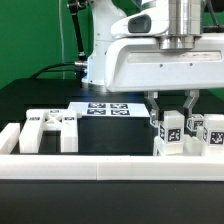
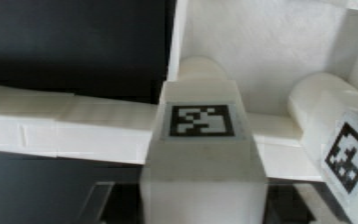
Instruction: Assemble chair
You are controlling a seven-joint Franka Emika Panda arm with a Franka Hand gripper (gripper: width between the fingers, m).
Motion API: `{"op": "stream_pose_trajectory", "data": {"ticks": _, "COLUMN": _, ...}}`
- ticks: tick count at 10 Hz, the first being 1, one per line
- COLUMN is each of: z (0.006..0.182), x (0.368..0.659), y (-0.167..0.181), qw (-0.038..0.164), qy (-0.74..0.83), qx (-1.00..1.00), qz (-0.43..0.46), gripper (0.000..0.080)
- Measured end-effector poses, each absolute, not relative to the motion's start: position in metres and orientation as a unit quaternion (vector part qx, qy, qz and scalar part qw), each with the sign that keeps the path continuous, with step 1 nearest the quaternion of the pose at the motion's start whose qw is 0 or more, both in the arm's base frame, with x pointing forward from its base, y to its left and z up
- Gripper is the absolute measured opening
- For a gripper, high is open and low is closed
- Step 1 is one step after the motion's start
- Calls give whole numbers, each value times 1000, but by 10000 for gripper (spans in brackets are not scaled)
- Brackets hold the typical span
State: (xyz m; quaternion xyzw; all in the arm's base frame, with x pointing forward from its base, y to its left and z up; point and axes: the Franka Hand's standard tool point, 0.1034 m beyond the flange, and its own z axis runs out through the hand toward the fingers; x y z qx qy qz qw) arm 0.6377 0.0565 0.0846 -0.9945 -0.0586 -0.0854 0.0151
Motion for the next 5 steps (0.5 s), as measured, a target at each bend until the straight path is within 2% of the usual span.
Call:
{"op": "stream_pose_trajectory", "data": {"ticks": 3, "z": 83, "x": 637, "y": 55, "qw": 28, "qy": 132, "qx": -987, "qz": -83, "gripper": 290}}
{"op": "stream_pose_trajectory", "data": {"ticks": 5, "z": 83, "x": 636, "y": 57, "qw": 29, "qy": 223, "qx": -971, "qz": -81, "gripper": 290}}
